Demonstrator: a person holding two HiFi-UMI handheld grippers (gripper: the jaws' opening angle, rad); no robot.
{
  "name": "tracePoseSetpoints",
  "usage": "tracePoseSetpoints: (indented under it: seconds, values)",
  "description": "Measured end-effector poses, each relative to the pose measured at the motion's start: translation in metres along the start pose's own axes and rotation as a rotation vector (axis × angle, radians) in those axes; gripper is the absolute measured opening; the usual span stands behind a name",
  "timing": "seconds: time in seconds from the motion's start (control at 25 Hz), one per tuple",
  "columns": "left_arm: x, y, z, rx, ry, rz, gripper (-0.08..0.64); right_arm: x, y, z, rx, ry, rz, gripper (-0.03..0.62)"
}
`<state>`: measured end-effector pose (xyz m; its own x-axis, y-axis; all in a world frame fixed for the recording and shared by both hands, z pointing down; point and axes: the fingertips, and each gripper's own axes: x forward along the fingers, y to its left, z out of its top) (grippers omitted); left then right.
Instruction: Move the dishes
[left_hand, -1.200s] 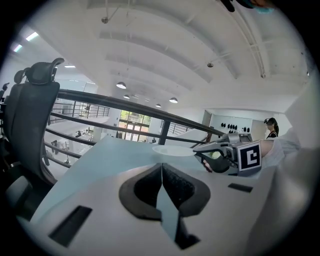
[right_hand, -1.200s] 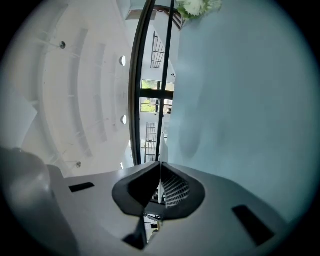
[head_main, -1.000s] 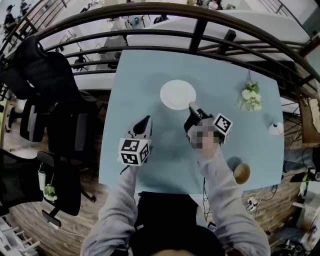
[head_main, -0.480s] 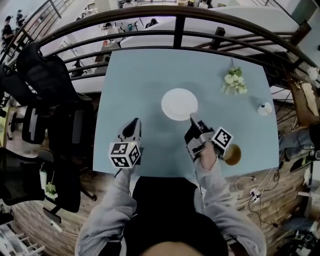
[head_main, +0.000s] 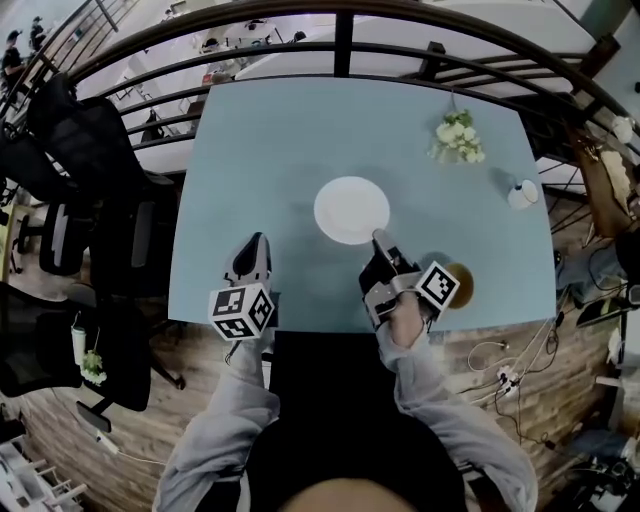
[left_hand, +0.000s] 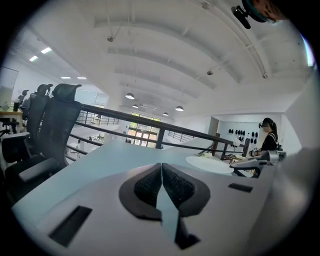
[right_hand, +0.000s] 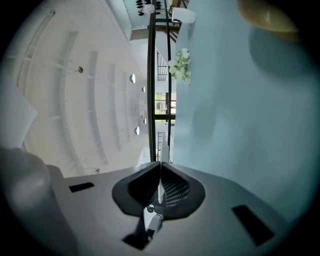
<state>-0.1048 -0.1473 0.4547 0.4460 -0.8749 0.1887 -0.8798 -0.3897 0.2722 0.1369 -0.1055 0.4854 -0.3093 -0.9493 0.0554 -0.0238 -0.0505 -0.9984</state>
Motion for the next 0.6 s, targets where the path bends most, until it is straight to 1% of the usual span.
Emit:
tracePoseSetpoints:
  seconds: [0.16,0.28,0.6]
  values:
    - [-0.01,-0.007,-0.018,-0.014,0.011,0.022,0.017,-0.007,-0.016,-0.005,-0.046,0.034,-0.034,0.02]
    - [-0.017,-0.009,-0.031,-0.035,0.029,0.039,0.017,-0.005,-0.026,-0.009,-0.071,0.055,-0.044,0.02]
    - [-0.025,0.009,-0.057,-0.062,0.052,0.113,0.018,0.011,-0.065,-0.027,-0.057,0.132,-0.12,0.02]
